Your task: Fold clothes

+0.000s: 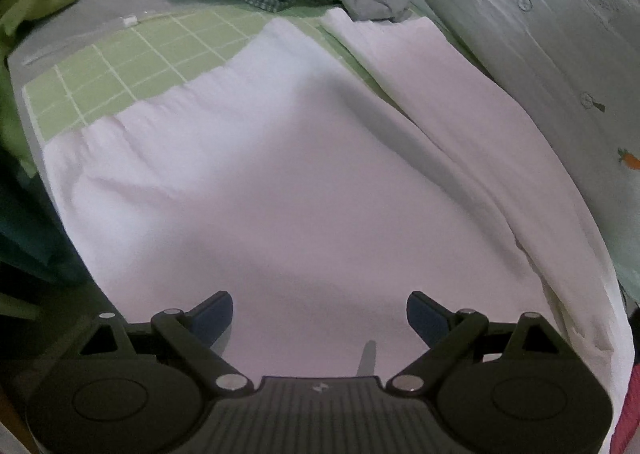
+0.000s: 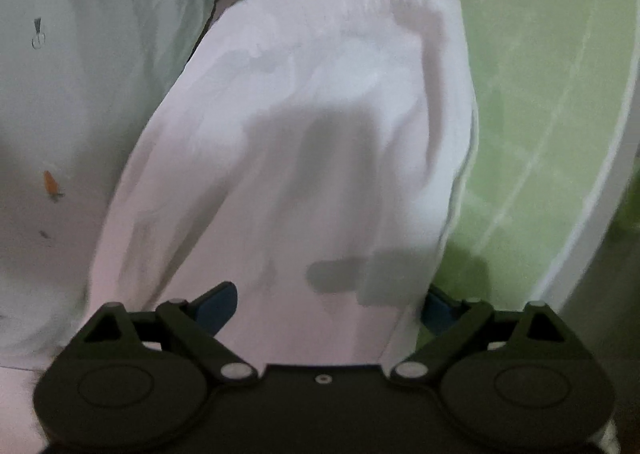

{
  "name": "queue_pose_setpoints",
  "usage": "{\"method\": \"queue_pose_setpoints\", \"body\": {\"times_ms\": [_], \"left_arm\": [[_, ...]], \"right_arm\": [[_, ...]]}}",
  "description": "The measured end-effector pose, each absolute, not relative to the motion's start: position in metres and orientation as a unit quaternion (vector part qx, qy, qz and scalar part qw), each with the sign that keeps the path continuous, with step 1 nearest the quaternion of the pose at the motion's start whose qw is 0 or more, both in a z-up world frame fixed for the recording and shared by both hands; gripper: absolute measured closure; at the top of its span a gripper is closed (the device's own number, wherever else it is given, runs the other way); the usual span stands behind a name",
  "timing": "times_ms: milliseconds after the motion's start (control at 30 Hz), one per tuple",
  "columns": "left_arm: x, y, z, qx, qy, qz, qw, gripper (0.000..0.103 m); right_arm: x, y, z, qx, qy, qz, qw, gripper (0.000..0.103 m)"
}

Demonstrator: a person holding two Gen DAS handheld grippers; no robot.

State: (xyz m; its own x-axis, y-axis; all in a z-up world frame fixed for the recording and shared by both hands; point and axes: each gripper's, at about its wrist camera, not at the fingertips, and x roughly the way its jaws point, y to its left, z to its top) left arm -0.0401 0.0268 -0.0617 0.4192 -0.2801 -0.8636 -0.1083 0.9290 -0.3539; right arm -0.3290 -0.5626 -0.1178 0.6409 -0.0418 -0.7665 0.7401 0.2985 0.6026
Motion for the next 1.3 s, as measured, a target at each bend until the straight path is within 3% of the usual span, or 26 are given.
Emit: {"method": "queue_pose_setpoints", "body": {"times_ms": [100,167,233,300,367,433,633,1033,1300], "left_arm": [[-0.045,0.019,-0.064,-0.180,0.540,-0.060,0.820,0.009],[-0.049,0.014,-0.065,-0.181,0.542,-0.064,0.818,0.009],[-0.054,0.010,-0.065,-0.182,0.541,-0.065,0.819,0.009],[-0.061,0.007,-0.065,-0.186,0.538,-0.064,0.819,0.009],[-0.067,0.004,-0.065,-0.195,0.536,-0.062,0.819,0.009],[-0.075,0.001,-0.066,-0.212,0.534,-0.059,0.816,0.009],[-0.109,-0.014,-0.066,-0.251,0.519,-0.046,0.816,0.009],[-0.166,-0.019,-0.066,-0.371,0.500,-0.006,0.783,0.009],[-0.158,-0.037,-0.080,-0.402,0.506,-0.012,0.763,0.010]], "right_arm": [[-0.333,-0.558,-0.124,0.569,0.327,-0.237,0.716,0.016],[-0.334,-0.555,-0.128,0.595,0.324,-0.218,0.702,0.038],[-0.331,-0.556,-0.132,0.618,0.316,-0.199,0.692,0.045],[-0.327,-0.560,-0.133,0.642,0.300,-0.180,0.682,0.061],[-0.323,-0.565,-0.134,0.673,0.275,-0.161,0.668,0.087],[-0.319,-0.571,-0.138,0.729,0.229,-0.143,0.629,0.092],[-0.268,-0.583,-0.127,0.754,0.187,-0.105,0.621,0.095],[-0.230,-0.604,-0.125,0.750,0.230,-0.083,0.615,0.095],[-0.227,-0.616,-0.129,0.753,0.236,-0.075,0.610,0.095]]}}
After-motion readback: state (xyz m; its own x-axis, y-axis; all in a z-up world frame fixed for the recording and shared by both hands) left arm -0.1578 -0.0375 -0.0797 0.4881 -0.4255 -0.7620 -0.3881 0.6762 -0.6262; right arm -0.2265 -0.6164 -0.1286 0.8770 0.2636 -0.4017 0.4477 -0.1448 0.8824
